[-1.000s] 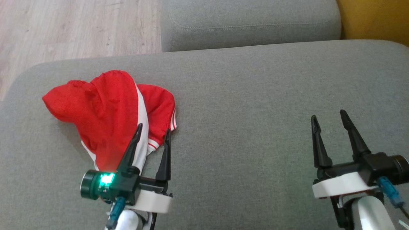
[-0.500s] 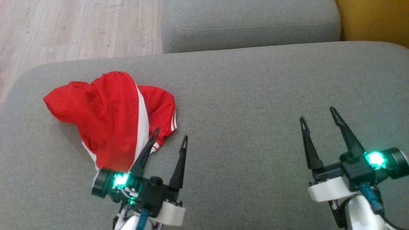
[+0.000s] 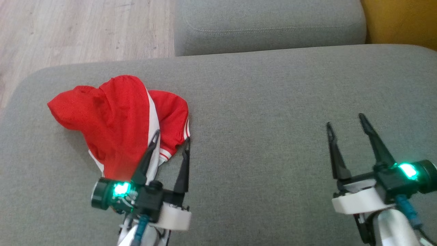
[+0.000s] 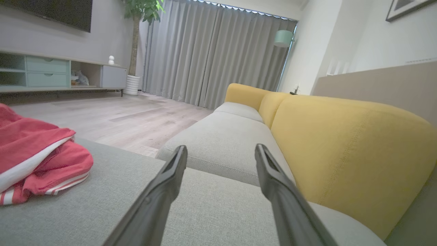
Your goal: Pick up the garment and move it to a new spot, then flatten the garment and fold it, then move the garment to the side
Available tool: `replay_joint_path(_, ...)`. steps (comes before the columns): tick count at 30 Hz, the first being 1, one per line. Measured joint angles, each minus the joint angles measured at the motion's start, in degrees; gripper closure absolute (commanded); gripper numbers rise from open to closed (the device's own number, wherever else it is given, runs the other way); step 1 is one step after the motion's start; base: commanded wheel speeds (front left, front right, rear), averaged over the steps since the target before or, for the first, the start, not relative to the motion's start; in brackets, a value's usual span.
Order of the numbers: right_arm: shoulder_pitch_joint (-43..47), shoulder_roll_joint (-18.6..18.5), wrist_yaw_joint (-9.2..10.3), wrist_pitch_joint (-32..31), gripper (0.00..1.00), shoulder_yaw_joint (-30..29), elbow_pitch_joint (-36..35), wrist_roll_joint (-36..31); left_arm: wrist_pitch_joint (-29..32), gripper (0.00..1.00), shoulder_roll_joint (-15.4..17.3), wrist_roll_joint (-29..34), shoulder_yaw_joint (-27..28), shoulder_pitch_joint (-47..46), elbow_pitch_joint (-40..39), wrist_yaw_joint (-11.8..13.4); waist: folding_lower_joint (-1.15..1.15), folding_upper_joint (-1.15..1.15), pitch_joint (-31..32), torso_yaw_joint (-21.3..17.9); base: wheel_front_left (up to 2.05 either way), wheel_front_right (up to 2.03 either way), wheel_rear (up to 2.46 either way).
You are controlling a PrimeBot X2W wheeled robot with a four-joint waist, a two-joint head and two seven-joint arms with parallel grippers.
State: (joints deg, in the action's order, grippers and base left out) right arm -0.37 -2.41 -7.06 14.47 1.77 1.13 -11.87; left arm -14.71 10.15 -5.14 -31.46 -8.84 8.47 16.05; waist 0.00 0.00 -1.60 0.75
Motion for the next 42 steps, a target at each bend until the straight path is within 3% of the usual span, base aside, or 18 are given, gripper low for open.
replay_joint_path(8, 0.65, 0.00, 0.00, 0.01, 0.00, -2.65, 2.92, 8.65, 0.00, 0.00, -2.48, -4.72, 6.69, 1.92, 1.45, -3.33, 0.00, 0.00, -0.04, -0.01, 0.00, 0.00, 0.00)
replay_joint_path(18, 2.17, 0.00, 0.00, 0.08, 0.00, -3.10, 9.39, 20.69, 0.01, 0.00, -4.93, -6.73, 10.29, 2.92, 9.09, -7.13, 0.00, 0.00, -0.12, -0.52, 0.00, 0.00, 0.00)
replay_joint_path(31, 2.06, 0.00, 0.00, 0.08, 0.00, -2.44, 10.92, 21.96, 0.01, 0.00, -6.57, -6.97, 13.12, 2.91, 10.69, -9.55, 0.00, 0.00, 0.25, 0.06, 0.00, 0.00, 0.00)
replay_joint_path(42, 2.09, 0.00, 0.00, 0.08, 0.00, 0.43, 10.76, 21.87, 0.00, 0.00, -6.98, -6.32, 15.17, 3.33, 11.92, -9.53, 0.00, 0.00, 0.93, 3.20, 0.00, 0.00, 0.00)
